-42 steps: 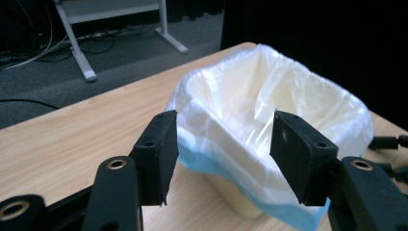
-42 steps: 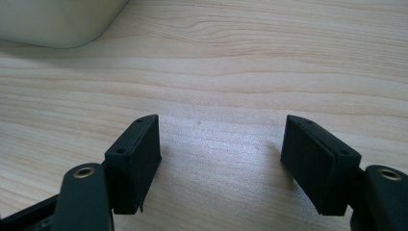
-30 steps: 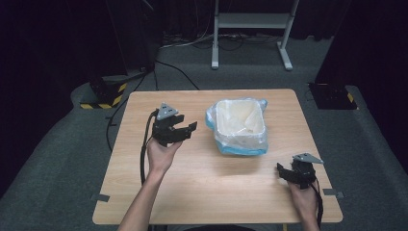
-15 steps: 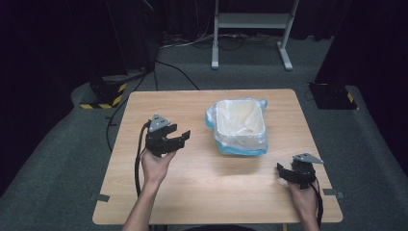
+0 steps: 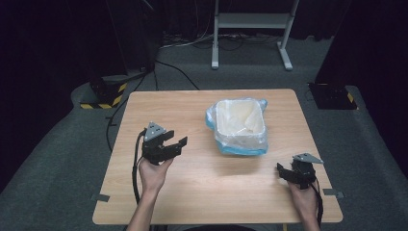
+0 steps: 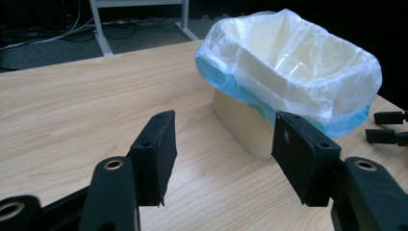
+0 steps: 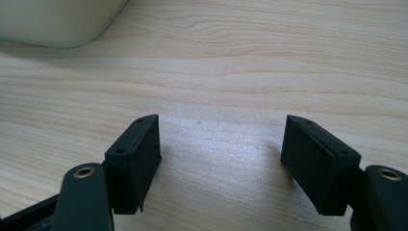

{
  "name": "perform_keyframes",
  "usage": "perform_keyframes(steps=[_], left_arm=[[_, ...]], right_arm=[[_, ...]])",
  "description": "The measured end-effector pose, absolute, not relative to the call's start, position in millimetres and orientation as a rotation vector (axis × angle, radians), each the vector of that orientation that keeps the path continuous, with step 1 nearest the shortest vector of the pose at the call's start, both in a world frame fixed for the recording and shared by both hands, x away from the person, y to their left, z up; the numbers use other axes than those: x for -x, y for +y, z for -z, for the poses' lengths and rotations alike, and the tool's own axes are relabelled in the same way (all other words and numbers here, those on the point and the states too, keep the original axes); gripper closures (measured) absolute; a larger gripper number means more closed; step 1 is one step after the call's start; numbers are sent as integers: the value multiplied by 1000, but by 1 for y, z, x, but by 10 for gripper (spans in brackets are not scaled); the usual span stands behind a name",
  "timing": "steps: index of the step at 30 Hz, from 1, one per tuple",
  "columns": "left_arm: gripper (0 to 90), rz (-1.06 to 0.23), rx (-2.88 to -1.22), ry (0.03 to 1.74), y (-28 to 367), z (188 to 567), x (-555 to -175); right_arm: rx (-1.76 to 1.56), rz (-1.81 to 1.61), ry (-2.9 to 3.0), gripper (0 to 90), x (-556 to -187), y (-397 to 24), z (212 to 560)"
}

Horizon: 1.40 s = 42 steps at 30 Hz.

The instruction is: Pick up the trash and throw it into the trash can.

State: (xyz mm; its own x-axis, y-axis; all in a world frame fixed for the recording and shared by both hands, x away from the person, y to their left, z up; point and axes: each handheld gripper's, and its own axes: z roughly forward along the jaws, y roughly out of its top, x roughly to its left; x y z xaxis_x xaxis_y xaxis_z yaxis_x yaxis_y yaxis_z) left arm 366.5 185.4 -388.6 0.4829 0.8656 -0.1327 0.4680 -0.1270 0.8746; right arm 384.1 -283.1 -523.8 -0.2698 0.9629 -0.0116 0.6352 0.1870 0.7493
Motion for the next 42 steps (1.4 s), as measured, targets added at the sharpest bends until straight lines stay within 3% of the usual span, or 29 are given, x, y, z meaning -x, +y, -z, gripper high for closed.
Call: perform_keyframes(steps=[6,25,42], left_arm=[[407,-583,-1782,1150,189,398,-357],[411,-537,-1775,1208,186,438,-361],[414,-600,-1842,1271,183,462,-372]], right_arm=[[-1492,-882,1979,295,-384,-283,524],[-1491,-882,1980,295,-384,-283,524],[-1491,-882,1980,295,-384,-283,524]])
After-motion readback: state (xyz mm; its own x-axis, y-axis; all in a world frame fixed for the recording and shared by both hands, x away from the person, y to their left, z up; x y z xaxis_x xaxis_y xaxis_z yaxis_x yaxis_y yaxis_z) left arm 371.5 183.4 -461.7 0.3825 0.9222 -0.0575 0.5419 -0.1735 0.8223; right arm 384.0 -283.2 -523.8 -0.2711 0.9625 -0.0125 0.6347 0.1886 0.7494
